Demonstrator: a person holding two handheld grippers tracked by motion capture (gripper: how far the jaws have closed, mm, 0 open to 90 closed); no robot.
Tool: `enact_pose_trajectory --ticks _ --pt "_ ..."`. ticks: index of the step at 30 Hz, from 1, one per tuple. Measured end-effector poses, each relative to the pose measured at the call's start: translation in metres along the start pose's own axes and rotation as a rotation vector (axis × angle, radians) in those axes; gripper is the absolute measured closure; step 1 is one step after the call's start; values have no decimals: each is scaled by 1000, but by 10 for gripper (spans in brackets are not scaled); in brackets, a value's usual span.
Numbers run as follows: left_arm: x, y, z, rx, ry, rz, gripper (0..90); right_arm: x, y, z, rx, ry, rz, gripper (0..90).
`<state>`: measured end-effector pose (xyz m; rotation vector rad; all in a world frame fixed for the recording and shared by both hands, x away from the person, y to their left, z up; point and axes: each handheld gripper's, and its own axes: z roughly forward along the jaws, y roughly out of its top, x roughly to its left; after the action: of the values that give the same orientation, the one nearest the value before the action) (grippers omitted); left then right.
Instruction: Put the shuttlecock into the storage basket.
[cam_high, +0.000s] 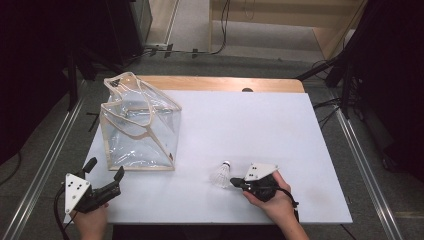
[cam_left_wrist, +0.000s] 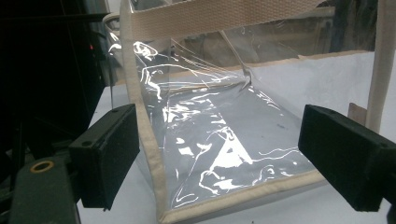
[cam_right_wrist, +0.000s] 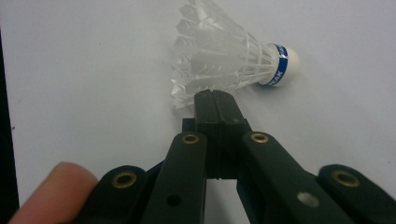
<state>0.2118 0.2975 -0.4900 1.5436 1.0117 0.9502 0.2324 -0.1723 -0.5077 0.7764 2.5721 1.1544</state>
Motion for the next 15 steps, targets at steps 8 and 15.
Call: enact_pose_trajectory --ticks 8,15 --pt "0 0 0 1 -1 3 133 1 15 12 -5 6 -3 881" --pt "0 0 0 0 -1 2 133 0 29 24 1 7 -3 882"
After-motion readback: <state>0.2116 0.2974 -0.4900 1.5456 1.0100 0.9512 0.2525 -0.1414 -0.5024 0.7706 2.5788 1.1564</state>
